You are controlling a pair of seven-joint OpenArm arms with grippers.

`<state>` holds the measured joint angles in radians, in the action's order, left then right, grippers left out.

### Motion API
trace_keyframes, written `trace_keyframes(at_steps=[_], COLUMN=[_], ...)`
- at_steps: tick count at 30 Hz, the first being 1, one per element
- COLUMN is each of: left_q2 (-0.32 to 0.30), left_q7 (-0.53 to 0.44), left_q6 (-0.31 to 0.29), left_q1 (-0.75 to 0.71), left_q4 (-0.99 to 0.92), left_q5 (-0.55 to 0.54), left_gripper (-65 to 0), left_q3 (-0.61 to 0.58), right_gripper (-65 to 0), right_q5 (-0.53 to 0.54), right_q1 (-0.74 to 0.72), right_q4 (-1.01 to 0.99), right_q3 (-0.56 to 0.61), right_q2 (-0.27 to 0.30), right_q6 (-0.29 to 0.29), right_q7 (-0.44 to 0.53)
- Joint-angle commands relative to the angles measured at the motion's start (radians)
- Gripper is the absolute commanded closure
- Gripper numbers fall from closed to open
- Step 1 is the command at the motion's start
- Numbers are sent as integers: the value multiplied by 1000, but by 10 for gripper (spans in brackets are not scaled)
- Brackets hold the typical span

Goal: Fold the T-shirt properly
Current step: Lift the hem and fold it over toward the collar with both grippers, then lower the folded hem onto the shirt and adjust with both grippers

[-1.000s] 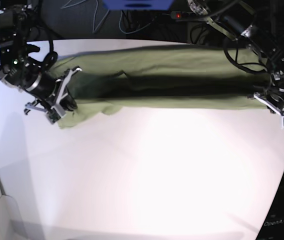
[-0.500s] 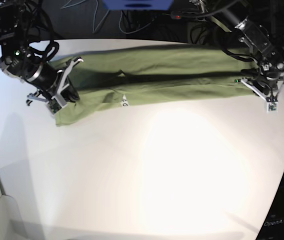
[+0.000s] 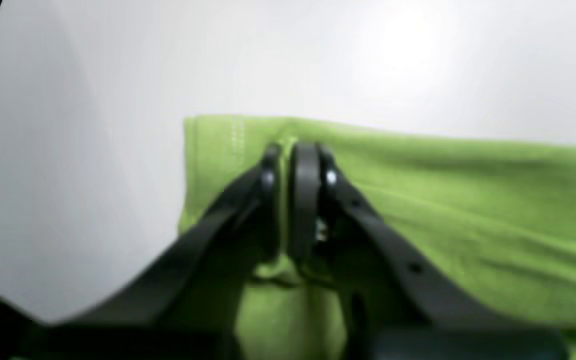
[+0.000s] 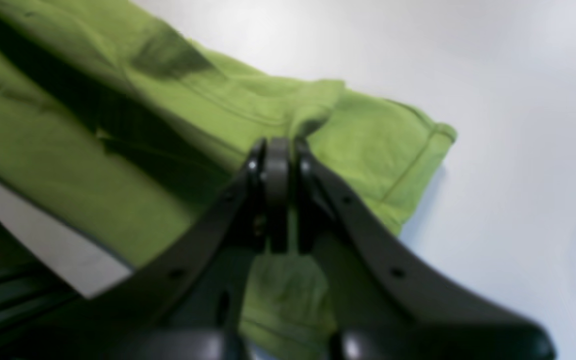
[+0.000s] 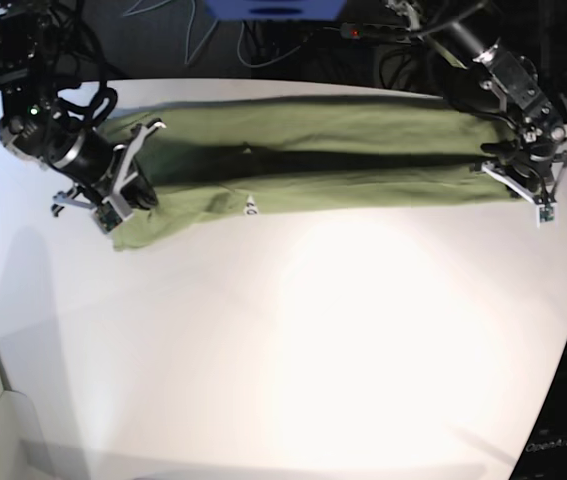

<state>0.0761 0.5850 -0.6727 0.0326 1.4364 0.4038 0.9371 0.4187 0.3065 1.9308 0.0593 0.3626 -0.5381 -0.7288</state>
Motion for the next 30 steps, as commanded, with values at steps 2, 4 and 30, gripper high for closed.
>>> trace_keyframes(at_steps=[2,4,30], left_q2=[17,17,-63], left_q7=[102,102,112], left_q6=[-25,-25,-25], left_q1=[19,43,186], left_q4=[-53,-79,-199], left_q5=[47,47,36], left_gripper=[-23,-23,-23], left_q3=[-7,-7,17], right_gripper=[-7,-7,-7], right_q5=[7,7,9], right_q1=[-33,-43,-51], right_q4=[14,14,22], right_q3=[-6,-6,-8], right_q2=[11,13,20], right_q6=[2,2,5], right_q7=[27,27,-8])
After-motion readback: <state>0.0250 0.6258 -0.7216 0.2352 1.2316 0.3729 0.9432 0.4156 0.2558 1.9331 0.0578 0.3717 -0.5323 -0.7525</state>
